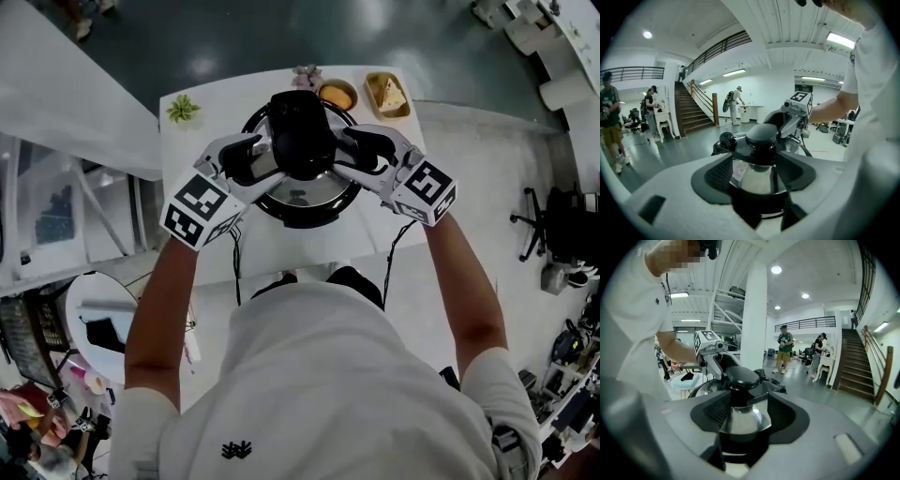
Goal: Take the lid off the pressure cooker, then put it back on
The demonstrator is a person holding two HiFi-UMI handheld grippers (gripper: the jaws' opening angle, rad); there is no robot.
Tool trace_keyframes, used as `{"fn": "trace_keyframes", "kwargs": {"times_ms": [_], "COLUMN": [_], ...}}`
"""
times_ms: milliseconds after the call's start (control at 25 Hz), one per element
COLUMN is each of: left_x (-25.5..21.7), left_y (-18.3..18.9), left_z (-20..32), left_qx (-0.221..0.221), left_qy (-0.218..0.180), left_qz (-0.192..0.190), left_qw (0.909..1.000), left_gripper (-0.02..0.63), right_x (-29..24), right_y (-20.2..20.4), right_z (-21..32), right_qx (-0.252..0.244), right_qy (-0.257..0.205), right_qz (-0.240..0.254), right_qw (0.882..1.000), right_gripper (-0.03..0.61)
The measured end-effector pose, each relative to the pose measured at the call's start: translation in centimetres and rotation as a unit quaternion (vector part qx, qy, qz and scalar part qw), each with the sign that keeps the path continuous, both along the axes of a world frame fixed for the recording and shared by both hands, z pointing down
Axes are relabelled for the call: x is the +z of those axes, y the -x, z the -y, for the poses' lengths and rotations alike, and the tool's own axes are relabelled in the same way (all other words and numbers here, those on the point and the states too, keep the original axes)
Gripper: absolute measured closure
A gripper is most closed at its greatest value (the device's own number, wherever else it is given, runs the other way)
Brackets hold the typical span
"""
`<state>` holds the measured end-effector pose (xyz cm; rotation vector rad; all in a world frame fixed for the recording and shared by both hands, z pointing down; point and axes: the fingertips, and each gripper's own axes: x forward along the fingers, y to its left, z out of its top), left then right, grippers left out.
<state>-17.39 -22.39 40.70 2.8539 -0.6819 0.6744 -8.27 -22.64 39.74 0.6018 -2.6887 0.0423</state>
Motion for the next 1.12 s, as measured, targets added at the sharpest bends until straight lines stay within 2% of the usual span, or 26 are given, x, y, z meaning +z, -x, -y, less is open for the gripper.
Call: {"fn": "trace_keyframes", "kwargs": {"times_ms": [160, 280, 520, 720, 880, 960, 1120], "left_x": [-0.1, -0.4, -1.0, -0.4, 0.2, 0.7, 2.1], "left_y": [1.8, 2.8, 3.0, 0.2, -3.2, -5.1, -8.2], "left_z": [0.0, -1.4, -6.8, -13.1, -19.5, -22.7, -28.3], "left_qx": [-0.076, -0.128, -0.207, -0.232, -0.24, -0.233, -0.218], "left_qy": [-0.009, -0.014, -0.017, -0.008, 0.021, 0.035, 0.064], "left_qz": [-0.016, -0.03, -0.044, -0.043, -0.072, -0.079, -0.069], "left_qw": [0.997, 0.9912, 0.9772, 0.9716, 0.9679, 0.9685, 0.9713], "left_gripper": [0.352, 0.411, 0.487, 0.57, 0.607, 0.607, 0.607], "right_x": [0.6, 1.0, 1.9, 3.4, 4.3, 4.7, 5.9], "right_y": [-2.7, -4.5, -6.9, -9.2, -10.5, -11.0, -11.7], "right_z": [-0.9, -2.3, -7.8, -13.6, -18.3, -20.7, -25.1], "right_qx": [0.046, 0.066, 0.062, 0.042, 0.031, 0.024, 0.012], "right_qy": [-0.008, -0.01, 0.01, 0.034, 0.043, 0.05, 0.076], "right_qz": [-0.002, 0.003, 0.012, 0.021, 0.038, 0.047, 0.063], "right_qw": [0.999, 0.998, 0.998, 0.998, 0.998, 0.997, 0.995], "right_gripper": [0.375, 0.427, 0.511, 0.558, 0.571, 0.571, 0.57]}}
